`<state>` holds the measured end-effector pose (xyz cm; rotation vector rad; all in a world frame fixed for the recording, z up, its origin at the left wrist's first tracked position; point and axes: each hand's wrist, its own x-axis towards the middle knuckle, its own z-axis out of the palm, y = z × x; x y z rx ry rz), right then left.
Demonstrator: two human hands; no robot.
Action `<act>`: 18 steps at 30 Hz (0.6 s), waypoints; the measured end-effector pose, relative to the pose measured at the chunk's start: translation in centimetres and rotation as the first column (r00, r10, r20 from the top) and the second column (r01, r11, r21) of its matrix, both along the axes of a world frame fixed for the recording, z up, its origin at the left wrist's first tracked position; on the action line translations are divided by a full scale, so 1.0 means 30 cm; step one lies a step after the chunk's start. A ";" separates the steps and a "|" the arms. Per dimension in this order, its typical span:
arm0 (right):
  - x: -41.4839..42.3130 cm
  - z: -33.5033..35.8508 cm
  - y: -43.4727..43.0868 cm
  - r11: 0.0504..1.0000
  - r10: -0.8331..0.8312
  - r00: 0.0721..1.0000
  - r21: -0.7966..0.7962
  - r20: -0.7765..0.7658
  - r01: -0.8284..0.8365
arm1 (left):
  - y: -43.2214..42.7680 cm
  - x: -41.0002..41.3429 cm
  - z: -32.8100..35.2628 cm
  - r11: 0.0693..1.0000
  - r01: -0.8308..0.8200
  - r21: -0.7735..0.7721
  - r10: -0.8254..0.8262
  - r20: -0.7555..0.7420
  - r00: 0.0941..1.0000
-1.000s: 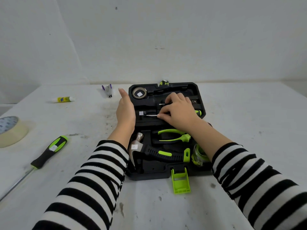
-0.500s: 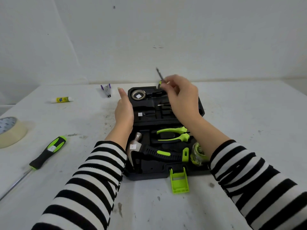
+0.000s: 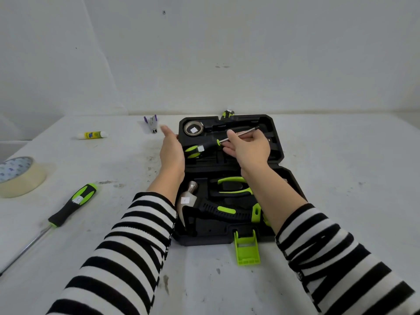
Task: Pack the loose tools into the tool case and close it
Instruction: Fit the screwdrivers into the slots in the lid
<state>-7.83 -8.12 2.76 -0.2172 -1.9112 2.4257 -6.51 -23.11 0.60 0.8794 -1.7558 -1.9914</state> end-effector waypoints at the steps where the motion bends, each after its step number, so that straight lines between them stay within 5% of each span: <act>1: 0.000 0.006 0.001 0.999 0.006 1.000 0.040 -0.011 -0.006 | 0.012 0.017 0.016 0.998 0.037 -0.053 -0.038 -0.008 0.999; 8: -0.036 0.002 0.051 0.838 0.000 0.999 0.544 -0.054 0.029 | 0.026 0.040 0.016 0.950 0.190 -0.247 -0.201 -0.018 0.979; 13: -0.049 0.010 0.083 0.766 0.052 0.999 0.641 0.003 -0.042 | 0.021 0.037 0.000 0.904 0.224 -0.364 -0.247 -0.018 0.969; 18: -0.055 -0.025 0.131 0.711 -0.112 0.970 0.665 -0.215 0.229 | 0.011 0.011 -0.019 0.880 0.204 -0.430 -0.222 0.008 0.975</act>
